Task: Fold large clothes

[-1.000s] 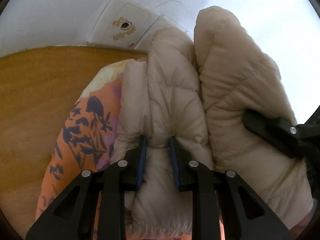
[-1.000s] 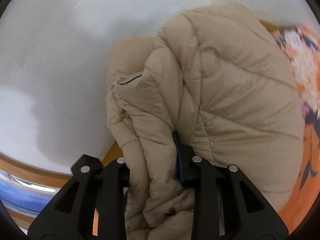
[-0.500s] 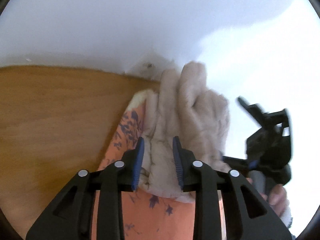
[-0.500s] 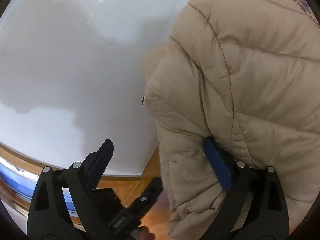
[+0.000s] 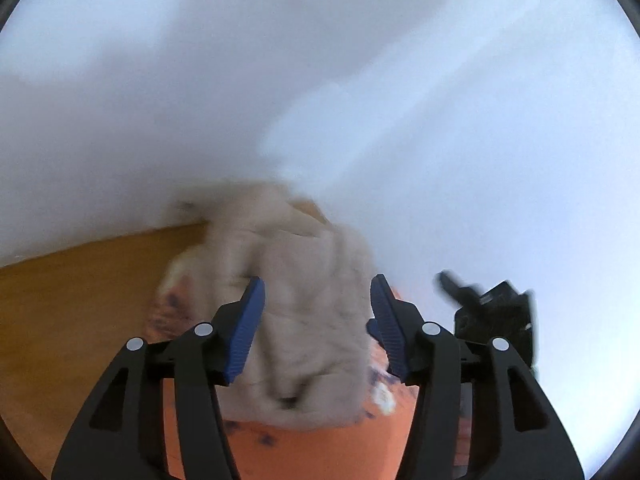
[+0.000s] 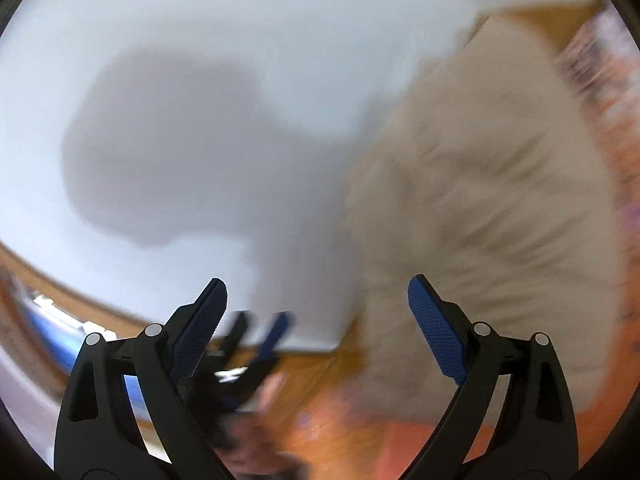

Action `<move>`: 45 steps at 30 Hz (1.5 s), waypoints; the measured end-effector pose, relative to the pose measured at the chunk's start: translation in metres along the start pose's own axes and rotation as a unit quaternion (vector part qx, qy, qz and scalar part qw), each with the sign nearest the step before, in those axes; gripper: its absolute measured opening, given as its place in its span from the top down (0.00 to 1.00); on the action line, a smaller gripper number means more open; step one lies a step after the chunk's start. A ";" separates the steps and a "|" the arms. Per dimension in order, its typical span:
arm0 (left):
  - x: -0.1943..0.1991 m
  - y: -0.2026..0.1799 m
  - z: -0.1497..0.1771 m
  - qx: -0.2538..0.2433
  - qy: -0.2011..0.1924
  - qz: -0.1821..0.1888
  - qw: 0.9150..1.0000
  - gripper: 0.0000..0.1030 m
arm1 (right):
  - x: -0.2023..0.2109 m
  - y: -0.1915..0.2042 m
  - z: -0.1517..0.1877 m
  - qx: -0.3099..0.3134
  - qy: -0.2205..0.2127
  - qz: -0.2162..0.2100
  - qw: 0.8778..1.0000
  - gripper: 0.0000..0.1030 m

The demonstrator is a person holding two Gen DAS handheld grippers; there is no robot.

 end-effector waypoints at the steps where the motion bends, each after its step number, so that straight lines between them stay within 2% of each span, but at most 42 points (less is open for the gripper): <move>1: -0.009 -0.016 -0.002 -0.014 0.010 0.000 1.000 0.49 | 0.009 -0.008 -0.007 0.006 -0.014 0.023 1.000 0.19; 2: -0.017 -0.029 -0.003 -0.030 0.010 -0.004 0.999 0.49 | 0.019 -0.020 -0.017 0.016 -0.030 0.055 0.998 0.42; 3: -0.029 -0.043 -0.001 -0.050 0.012 -0.011 0.999 0.49 | 0.026 -0.029 -0.025 0.027 -0.039 0.077 0.996 0.54; 5: -0.054 -0.056 0.005 -0.052 0.038 -0.022 0.998 0.48 | 0.031 -0.047 -0.036 0.051 -0.057 0.129 0.989 0.88; 7: -0.083 -0.058 0.014 -0.018 0.079 -0.046 0.996 0.49 | 0.028 -0.057 -0.028 0.049 -0.067 0.138 0.987 0.95; 9: -0.101 -0.062 0.019 -0.014 0.090 -0.058 0.994 0.49 | 0.017 -0.058 -0.022 0.048 -0.069 0.138 0.987 0.95; 12: -0.117 -0.063 0.025 -0.044 0.082 -0.105 0.990 0.49 | -0.014 -0.043 0.004 0.096 -0.044 0.166 0.980 0.96; 13: -0.119 -0.059 0.027 -0.057 0.082 -0.121 0.988 0.49 | -0.024 -0.038 0.011 0.124 -0.037 0.185 0.974 0.96; 15: -0.119 -0.047 0.032 -0.069 0.081 -0.145 0.984 0.49 | -0.038 -0.025 0.036 0.190 -0.029 0.232 0.954 0.96; 17: -0.119 -0.034 0.038 -0.077 0.083 -0.155 0.981 0.54 | -0.045 -0.027 0.047 0.227 -0.028 0.254 0.940 0.96; 21: -0.120 -0.008 0.049 -0.092 0.085 -0.163 0.979 0.59 | -0.048 -0.048 0.041 0.201 -0.025 0.267 0.942 1.00; 23: -0.121 -0.004 0.056 -0.102 0.079 -0.161 0.979 0.61 | -0.049 -0.051 0.037 0.215 -0.017 0.280 0.935 1.00; 24: -0.121 -0.002 0.059 -0.104 0.077 -0.159 0.979 0.61 | -0.070 -0.048 0.035 0.225 -0.015 0.285 0.931 1.00; 26: -0.130 0.000 0.061 -0.107 0.076 -0.158 0.979 0.61 | -0.074 -0.048 0.037 0.240 -0.014 0.291 0.926 1.00; 30: -0.134 0.005 0.060 -0.103 0.074 -0.149 0.981 0.62 | -0.080 -0.048 0.040 0.244 -0.014 0.295 0.924 1.00; 32: -0.131 0.004 0.059 -0.099 0.074 -0.149 0.981 0.66 | -0.082 -0.044 0.043 0.239 -0.013 0.293 0.926 1.00; 35: -0.117 -0.002 0.053 -0.093 0.053 -0.149 0.983 0.68 | -0.068 -0.038 0.032 0.208 -0.011 0.280 0.937 0.98; 37: -0.110 -0.007 0.047 -0.092 0.040 -0.145 0.984 0.68 | -0.054 -0.024 0.027 0.200 -0.037 0.244 0.948 0.92; 38: -0.107 -0.008 0.045 -0.090 0.036 -0.142 0.985 0.68 | -0.042 -0.013 0.024 0.210 -0.056 0.226 0.949 0.92; 39: -0.103 -0.012 0.040 -0.089 0.029 -0.138 0.986 0.68 | -0.034 0.001 0.022 0.232 -0.075 0.215 0.946 0.92; 41: -0.096 -0.017 0.030 -0.088 0.016 -0.135 0.987 0.68 | -0.030 0.018 0.011 0.268 -0.079 0.219 0.935 0.92; 43: -0.096 -0.024 0.019 -0.087 0.003 -0.131 0.987 0.69 | -0.032 0.019 -0.002 0.269 -0.085 0.243 0.928 0.92; 45: -0.101 -0.031 0.012 -0.096 -0.011 -0.140 0.985 0.73 | -0.030 0.008 -0.019 0.242 -0.103 0.263 0.928 0.93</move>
Point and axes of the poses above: each gripper's, at about its wrist camera, not at the fingertips, and x roughly against the way its jaws point, y to its left, z to its underside, the point moved 1 cm from there along -x, roughly the way its jaws point, and after that the axes turned 7 degrees about -y, right-handed, at the moved point
